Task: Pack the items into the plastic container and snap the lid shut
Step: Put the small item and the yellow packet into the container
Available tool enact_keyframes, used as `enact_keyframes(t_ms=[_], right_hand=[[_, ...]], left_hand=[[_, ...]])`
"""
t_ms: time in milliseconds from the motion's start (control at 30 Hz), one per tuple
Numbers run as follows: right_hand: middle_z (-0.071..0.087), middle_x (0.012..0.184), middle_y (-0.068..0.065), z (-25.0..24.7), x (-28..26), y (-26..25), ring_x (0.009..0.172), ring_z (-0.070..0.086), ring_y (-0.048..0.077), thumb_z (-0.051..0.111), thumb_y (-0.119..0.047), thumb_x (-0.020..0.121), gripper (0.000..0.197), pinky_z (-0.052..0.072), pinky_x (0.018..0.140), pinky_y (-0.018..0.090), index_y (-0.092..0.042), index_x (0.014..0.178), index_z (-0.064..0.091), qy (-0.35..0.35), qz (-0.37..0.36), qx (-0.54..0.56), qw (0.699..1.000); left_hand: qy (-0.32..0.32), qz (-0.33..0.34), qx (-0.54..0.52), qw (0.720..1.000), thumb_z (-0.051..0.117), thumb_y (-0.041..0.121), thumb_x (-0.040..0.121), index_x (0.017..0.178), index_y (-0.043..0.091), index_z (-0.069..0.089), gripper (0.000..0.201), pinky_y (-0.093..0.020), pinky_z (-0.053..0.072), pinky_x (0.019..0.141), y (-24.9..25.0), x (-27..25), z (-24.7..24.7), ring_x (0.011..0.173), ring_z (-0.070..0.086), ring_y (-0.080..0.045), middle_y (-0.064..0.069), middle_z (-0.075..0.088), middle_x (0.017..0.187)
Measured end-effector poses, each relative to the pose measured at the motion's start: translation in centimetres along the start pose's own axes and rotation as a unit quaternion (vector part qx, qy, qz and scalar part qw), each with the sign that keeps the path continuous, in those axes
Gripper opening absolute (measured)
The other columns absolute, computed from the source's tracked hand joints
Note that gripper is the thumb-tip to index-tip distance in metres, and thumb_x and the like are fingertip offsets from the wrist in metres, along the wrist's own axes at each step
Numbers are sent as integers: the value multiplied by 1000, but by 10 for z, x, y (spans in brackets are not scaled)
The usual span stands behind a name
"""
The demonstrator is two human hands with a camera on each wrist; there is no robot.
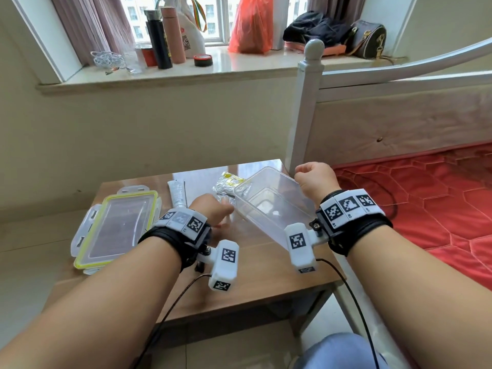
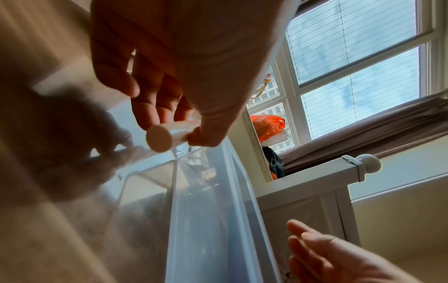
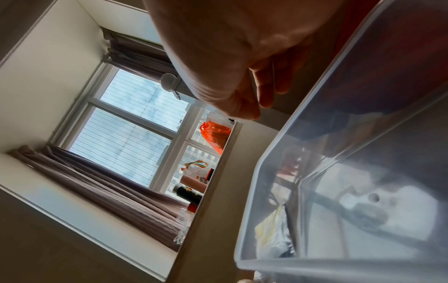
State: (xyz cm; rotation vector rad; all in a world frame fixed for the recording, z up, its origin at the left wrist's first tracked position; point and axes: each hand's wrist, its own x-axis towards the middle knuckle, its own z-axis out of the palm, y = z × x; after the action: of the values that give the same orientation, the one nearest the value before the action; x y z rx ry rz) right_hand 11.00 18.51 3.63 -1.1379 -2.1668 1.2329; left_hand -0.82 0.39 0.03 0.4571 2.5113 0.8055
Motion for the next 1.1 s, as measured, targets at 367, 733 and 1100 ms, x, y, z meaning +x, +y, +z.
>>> enact_keyframes(t_ms=[367,733,1100], right_hand=[[67,122,9,6,-5,10,117,58,30,52,-15,82,35,43,103,46,-13,112,69,-55,39,-61,996],[69,109,1,16,-21,9,107,62,26,50,-20,75,21,43,101,48,-32,88,62,-81,17,-65,994],[67,120,-6,23,-27,9,117,56,18,49,-19,86,27,29,83,26,-26,102,69,-81,3,-126,989]], left_hand=[[80,175,-95,977,50,64,84,101,25,59,43,-29,46,66,32,-10,-18,69,59,-15,2,63,76],[123,224,234,938,37,70,84,95,32,67,50,-40,42,91,40,-10,8,98,60,-17,6,69,91],[106,204,185,955,50,33,83,84,23,67,20,-35,50,82,29,-9,-2,90,64,-23,3,71,89]])
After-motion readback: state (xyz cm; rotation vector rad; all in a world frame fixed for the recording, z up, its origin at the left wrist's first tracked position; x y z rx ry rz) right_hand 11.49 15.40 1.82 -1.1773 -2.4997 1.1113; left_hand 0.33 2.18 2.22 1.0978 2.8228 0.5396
